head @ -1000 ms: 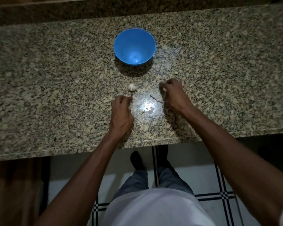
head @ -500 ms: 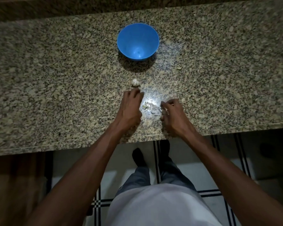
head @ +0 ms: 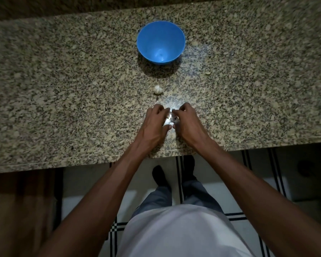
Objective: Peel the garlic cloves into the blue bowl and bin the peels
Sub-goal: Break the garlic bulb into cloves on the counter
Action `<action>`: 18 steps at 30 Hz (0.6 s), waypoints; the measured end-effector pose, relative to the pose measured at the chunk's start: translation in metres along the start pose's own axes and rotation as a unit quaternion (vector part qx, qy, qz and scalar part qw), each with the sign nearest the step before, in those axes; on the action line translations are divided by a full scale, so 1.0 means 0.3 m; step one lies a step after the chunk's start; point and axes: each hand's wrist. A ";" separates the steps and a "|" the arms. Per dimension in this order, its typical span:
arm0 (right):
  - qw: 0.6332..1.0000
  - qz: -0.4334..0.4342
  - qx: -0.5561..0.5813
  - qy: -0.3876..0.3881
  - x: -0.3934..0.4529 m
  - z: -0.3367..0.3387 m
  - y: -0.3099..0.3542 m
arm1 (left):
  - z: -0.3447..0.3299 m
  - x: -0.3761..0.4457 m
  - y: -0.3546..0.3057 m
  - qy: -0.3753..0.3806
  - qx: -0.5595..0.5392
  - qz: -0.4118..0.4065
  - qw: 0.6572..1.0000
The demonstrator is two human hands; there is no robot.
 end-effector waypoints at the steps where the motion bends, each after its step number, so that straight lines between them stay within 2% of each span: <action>1: 1.000 0.005 -0.001 -0.008 -0.004 -0.007 0.008 | 0.000 0.002 -0.005 -0.011 0.001 -0.011 1.000; 7: 0.999 0.009 -0.018 -0.033 -0.036 -0.041 0.021 | 0.000 -0.017 -0.041 -0.021 0.041 -0.037 0.998; 15: 0.996 0.064 -0.008 -0.054 -0.048 -0.048 -0.004 | -0.019 -0.069 -0.044 -0.050 0.041 -0.003 0.998; 18: 0.997 0.003 0.042 -0.059 -0.033 -0.024 -0.044 | -0.004 -0.096 -0.011 -0.087 0.008 0.039 0.995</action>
Point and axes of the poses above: each hand's wrist, its own x-axis towards the middle knuckle, its own z-axis out of the back of the hand, y = z × x, and after that the axes turned 13 degrees about -y, right-handed
